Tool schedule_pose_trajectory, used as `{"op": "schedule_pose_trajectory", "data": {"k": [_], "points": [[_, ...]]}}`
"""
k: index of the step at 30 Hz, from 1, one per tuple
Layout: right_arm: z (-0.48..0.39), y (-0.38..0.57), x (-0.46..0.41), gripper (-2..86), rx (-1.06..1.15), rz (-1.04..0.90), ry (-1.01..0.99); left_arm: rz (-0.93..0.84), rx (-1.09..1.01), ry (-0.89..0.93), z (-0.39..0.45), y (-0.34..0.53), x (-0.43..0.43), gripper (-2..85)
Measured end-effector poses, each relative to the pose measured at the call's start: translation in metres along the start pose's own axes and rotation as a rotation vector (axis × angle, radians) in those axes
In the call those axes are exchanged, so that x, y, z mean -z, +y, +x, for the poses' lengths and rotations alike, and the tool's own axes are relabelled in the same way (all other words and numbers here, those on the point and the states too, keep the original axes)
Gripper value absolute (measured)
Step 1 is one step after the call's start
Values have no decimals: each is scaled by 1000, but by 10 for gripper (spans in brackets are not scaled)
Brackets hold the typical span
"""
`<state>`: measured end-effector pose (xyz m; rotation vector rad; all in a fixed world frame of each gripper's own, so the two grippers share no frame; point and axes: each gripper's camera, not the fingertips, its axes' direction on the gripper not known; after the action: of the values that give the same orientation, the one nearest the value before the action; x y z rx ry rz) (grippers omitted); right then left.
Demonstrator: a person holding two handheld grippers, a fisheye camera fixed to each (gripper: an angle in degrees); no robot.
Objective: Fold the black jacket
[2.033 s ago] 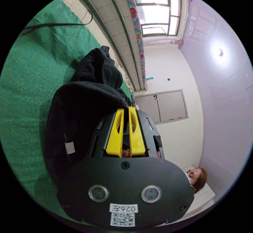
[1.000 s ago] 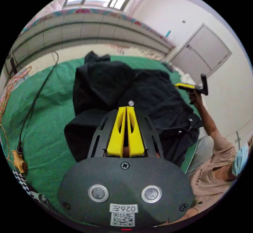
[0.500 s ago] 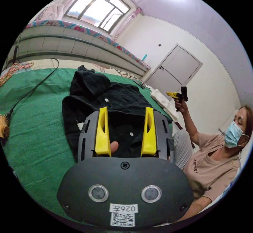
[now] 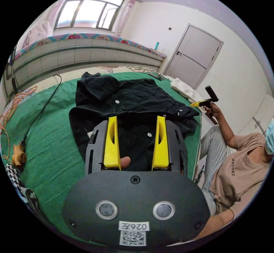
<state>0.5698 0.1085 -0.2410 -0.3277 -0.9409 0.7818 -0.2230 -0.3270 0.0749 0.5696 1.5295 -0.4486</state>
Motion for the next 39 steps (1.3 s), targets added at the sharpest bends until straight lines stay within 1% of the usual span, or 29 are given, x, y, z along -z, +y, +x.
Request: {"op": "schedule_pose_trajectory", "data": {"k": [1, 3, 6, 9, 10, 11, 12, 13, 15, 16, 17, 23, 27, 31, 34, 37, 39], "points": [[4, 0, -1, 121, -2, -4, -31, -8, 12, -17, -2, 0, -3, 196], [14, -1, -12, 131, -12, -74, -94, -30, 3, -75, -3, 1, -9, 210], [15, -1, -23, 133, -4, -131, -43, -133, -23, -131, -4, -2, -36, 220], [10, 1, -22, 113, 8, -135, 5, -236, 29, -117, -12, -7, -68, 171], [9, 2, -22, 96, 14, -136, 10, -268, 115, -139, -21, -8, -78, 132], [5, 5, -22, 63, 45, -159, -4, -264, 165, -179, -26, -10, -79, 94], [1, 7, -20, 40, 69, -171, 9, -263, 185, -204, -28, -10, -78, 74], [-2, 9, -18, 29, 84, -167, 17, -264, 190, -190, -32, -10, -76, 60], [-17, 17, -8, 13, 156, -152, 31, -288, 155, -99, -36, -9, -71, 52], [-20, 19, -5, 11, 173, -143, 34, -297, 136, -20, -39, -7, -64, 50], [-27, 23, 1, 9, 197, -124, 42, -274, 117, 33, -40, -5, -52, 48], [-56, 40, 26, 4, 251, -28, 85, -146, 5, 168, -41, 10, 13, 37], [-66, 52, 43, -8, 215, 22, 187, -166, -90, 236, -39, 17, 34, 37], [-72, 65, 59, -12, 242, 57, 95, -184, -189, 282, -39, 20, 45, 38], [-79, 75, 72, -15, 299, 130, 54, -149, -195, 295, -47, 17, 54, 37], [-84, 75, 75, -16, 347, 226, 109, -54, -143, 291, -61, 10, 67, 35], [-84, 59, 71, -16, 343, 276, 165, -3, -93, 240, -68, 5, 73, 30]]}}
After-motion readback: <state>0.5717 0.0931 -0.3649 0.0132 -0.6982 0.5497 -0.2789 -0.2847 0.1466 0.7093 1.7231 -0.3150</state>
